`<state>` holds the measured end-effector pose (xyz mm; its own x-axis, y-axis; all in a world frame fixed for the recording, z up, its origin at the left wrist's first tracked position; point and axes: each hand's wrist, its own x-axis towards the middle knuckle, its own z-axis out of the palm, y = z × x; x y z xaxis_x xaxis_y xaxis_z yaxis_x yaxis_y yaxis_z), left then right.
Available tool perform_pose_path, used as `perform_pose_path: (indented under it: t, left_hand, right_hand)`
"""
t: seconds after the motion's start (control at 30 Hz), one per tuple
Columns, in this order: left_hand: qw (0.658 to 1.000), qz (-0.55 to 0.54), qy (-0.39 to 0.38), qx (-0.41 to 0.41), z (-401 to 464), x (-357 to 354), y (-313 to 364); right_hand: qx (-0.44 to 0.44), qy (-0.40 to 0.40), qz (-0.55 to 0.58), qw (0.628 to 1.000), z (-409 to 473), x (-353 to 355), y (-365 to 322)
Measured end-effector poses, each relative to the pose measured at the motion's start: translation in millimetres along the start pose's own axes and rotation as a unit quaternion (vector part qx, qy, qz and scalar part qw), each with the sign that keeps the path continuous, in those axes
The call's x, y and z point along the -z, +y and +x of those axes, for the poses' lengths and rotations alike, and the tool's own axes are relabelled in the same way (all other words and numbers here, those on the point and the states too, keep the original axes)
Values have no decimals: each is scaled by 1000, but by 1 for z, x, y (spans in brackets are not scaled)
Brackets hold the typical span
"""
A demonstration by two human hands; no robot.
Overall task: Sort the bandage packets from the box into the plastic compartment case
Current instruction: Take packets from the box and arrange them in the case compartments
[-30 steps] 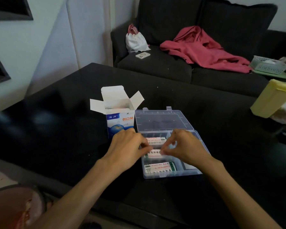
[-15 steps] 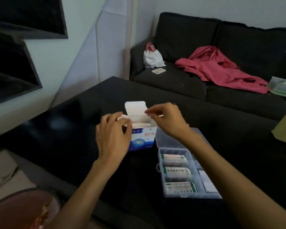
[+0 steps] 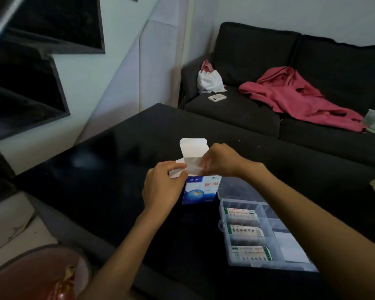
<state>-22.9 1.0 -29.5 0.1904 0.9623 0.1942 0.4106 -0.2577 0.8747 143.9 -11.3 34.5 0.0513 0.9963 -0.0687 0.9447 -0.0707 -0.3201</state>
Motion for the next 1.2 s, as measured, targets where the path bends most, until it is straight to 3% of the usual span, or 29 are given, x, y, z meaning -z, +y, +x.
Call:
perform_pose_path:
  t: [0.07, 0.13, 0.2, 0.27, 0.33, 0.43, 0.5, 0.6, 0.67, 0.73, 0.8, 1.03, 1.2]
  left_hand:
    - [999, 16, 15, -27, -1, 0, 1]
    - [996, 48, 54, -54, -5, 0, 6]
    - [996, 15, 77, -49, -14, -1, 19]
    - [996, -79, 31, -28, -25, -2, 36]
    - [993, -96, -65, -15, -35, -2, 50]
    - [949, -115, -291, 44, -44, -2, 58]
    - [913, -120, -383, 80, -47, -4, 56]
    - [914, -105, -384, 75, -48, -14, 49]
    - [925, -98, -366, 41, -47, -22, 46]
    - [930, -87, -358, 5, -46, -28, 42]
    - [931, -74, -357, -16, -46, -34, 39]
    - [930, 12, -360, -69, -50, -51, 35]
    - [915, 174, -334, -142, -57, -54, 33]
  right_hand:
    - [14, 54, 57, 997, -11, 3, 1]
    - [15, 156, 94, 983, -29, 3, 1]
    - [39, 288, 46, 956, -57, -3, 2]
    - [86, 381, -56, 919, -89, -13, 7]
    - [116, 409, -112, 898, -117, -26, 17]
    - [123, 391, -149, 900, -142, -39, 30]
    - [133, 374, -162, 904, -150, -44, 35]
    - [84, 320, -102, 938, -158, -51, 45]
    - [-13, 275, 73, 959, -161, -47, 50]
    - [-99, 215, 323, 916, -164, -43, 55]
    - [-139, 165, 438, 872, -167, -43, 61]
    - [-110, 155, 305, 933, -171, -49, 71]
    - [-128, 126, 59, 982, -166, -62, 75]
